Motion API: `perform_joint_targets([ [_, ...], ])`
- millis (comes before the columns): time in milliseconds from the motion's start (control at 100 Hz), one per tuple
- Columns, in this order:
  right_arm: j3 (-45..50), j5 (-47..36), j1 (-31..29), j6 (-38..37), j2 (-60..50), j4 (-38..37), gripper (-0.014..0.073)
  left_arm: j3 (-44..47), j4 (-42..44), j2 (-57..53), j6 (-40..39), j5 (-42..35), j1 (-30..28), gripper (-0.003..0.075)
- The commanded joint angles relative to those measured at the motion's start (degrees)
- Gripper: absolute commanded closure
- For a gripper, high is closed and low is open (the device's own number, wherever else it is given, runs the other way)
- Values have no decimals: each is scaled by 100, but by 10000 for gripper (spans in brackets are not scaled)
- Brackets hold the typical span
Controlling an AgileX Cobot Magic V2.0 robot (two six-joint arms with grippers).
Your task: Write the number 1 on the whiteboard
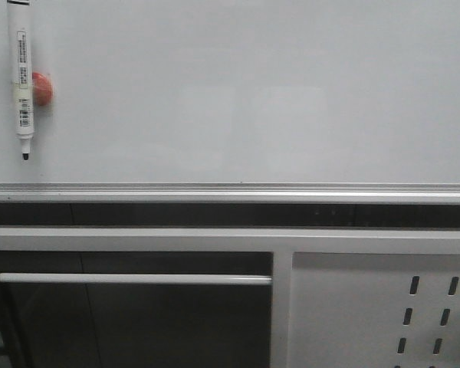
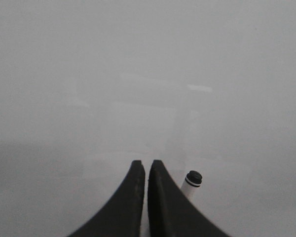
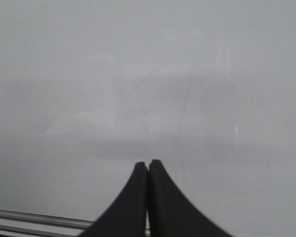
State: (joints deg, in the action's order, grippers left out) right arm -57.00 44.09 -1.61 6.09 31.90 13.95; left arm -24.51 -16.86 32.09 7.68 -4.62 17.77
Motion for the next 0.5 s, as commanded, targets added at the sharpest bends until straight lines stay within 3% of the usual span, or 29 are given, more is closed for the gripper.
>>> perform_joint_targets([
  [0, -183, -301, 3, 62, 103, 31, 644, 229, 222, 1, 17, -1223, 206, 739],
  [190, -183, -8, 3, 62, 103, 147, 644, 918, 263, 75, 17, -2052, 416, 738],
  [300, -183, 108, 3, 62, 103, 147, 644, 1135, 1082, 274, 17, -2249, 451, 724],
  [370, -183, 108, 3, 62, 103, 168, 644, 1200, 1559, 438, -45, -2524, 476, 678],
  [490, -183, 108, 3, 62, 103, 168, 644, 1214, 1769, 839, -284, -3037, 499, 524],
])
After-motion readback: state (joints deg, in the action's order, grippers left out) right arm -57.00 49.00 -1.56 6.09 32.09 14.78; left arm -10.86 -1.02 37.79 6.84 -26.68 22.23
